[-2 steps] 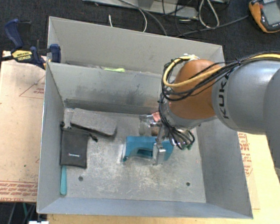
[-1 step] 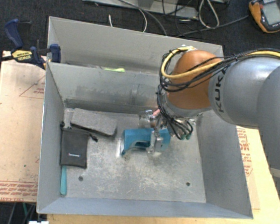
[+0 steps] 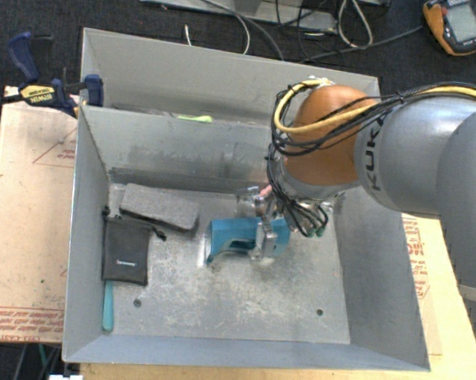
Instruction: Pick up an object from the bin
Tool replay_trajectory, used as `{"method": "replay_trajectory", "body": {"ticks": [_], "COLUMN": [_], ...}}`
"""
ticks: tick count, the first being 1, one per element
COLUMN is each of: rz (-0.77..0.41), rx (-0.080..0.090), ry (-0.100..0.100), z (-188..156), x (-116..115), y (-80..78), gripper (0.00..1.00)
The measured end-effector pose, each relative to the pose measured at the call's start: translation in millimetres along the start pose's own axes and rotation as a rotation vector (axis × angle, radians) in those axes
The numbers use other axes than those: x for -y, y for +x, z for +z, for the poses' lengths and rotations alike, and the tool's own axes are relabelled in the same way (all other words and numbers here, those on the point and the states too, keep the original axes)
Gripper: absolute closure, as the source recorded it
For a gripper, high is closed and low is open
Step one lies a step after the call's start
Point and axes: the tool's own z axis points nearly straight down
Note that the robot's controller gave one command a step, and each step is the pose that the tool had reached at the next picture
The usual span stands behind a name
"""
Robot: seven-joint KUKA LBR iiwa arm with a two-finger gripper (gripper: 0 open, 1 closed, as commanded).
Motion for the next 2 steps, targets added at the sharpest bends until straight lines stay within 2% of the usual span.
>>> {"method": "replay_trajectory", "body": {"ticks": [1,2], "rz": [-0.243,-0.485], "rx": [0.004,0.024], "ry": [-0.007,0.014], "z": [3.1,7.2], "x": [14.8,-2.6], "y": [-6.9,16.7], "gripper": [1.00,1.00]}}
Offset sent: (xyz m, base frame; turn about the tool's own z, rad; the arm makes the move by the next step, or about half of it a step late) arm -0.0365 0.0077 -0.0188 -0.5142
